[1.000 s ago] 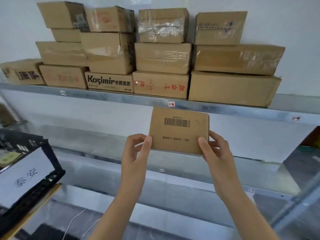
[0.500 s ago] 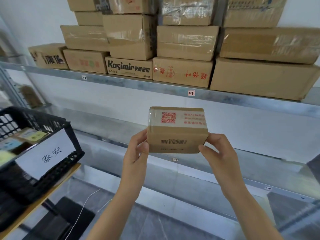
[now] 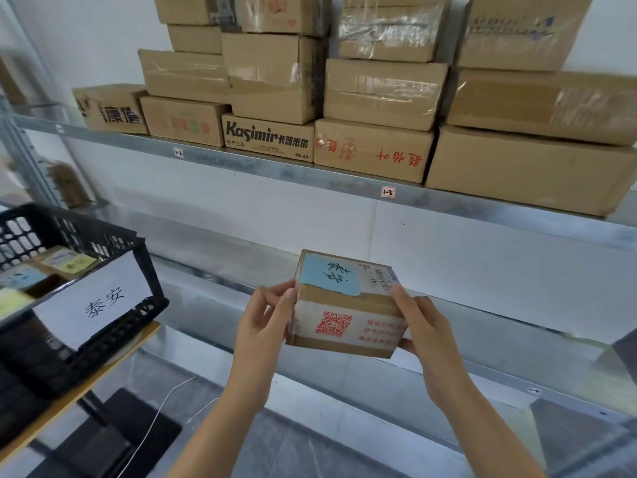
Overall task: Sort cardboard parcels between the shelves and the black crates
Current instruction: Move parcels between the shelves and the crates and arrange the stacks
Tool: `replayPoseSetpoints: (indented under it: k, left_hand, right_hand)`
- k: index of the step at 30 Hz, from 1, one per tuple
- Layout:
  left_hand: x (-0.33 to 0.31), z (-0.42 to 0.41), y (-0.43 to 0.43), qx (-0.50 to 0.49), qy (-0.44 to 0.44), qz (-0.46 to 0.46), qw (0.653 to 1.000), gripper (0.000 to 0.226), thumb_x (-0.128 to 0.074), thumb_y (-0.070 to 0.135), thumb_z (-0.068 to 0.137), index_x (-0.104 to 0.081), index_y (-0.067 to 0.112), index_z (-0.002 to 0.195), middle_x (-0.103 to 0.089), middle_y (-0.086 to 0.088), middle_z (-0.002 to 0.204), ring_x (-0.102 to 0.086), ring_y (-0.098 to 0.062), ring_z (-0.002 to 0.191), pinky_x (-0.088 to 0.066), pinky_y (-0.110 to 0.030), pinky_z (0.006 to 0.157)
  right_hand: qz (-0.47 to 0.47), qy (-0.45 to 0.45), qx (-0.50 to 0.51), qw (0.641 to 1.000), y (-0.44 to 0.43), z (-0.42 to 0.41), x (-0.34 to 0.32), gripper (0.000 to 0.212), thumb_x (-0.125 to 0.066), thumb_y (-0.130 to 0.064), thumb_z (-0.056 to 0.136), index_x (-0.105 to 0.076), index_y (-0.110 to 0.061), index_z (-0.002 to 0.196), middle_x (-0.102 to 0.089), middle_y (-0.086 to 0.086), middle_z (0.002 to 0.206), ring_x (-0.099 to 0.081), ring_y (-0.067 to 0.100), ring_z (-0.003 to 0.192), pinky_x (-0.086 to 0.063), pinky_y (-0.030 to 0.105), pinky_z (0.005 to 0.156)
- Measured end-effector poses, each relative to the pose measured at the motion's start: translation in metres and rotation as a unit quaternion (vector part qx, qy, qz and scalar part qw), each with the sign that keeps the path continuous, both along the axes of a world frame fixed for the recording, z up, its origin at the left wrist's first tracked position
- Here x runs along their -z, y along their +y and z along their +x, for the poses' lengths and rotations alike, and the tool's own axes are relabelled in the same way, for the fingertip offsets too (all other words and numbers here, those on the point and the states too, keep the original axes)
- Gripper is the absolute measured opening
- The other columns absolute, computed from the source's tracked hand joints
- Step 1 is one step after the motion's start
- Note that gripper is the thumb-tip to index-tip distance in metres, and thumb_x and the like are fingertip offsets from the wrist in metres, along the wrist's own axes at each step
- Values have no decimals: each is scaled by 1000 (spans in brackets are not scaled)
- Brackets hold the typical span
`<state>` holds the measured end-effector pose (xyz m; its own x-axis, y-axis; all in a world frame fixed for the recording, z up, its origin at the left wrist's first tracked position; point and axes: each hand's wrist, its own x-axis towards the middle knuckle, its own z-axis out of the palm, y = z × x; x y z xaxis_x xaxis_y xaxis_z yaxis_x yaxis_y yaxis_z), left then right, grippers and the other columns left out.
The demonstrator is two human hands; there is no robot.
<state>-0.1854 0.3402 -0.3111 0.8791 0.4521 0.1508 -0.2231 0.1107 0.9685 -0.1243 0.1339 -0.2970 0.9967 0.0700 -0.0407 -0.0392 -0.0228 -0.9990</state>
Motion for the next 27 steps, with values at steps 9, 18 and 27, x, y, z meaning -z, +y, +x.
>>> replayPoseSetpoints:
  k: [9,18,27]
  left_hand:
    - [5,-4,25,89,113,-86,986,57,-61,67,77,-75,16,98,-74,-16,110,-71,-31,104,-60,-39,82]
    - [1,-1,59,64,153,-111,980,90,-73,61,72,-45,7,137,-74,-12,114,-72,-31,104,-54,-44,92]
    - [13,-3,114,-64,67,-224,970,90,-78,46,69,-39,15,144,-75,-11,112,-72,-29,103,-62,-35,76]
  right_hand:
    - [26,-69,-39,997,18,8,9,51,-71,-47,76,-38,-8,81,-74,-13,104,-70,5,94,-53,17,65]
    - [5,-79,-121,990,55,38,3,50,-71,-49,70,-47,-12,93,-58,-16,129,-65,13,111,-60,28,76]
    - [-14,121,-238,964,147,31,15,91,-62,-71,59,-47,-25,137,-62,0,130,-62,16,117,-53,42,100]
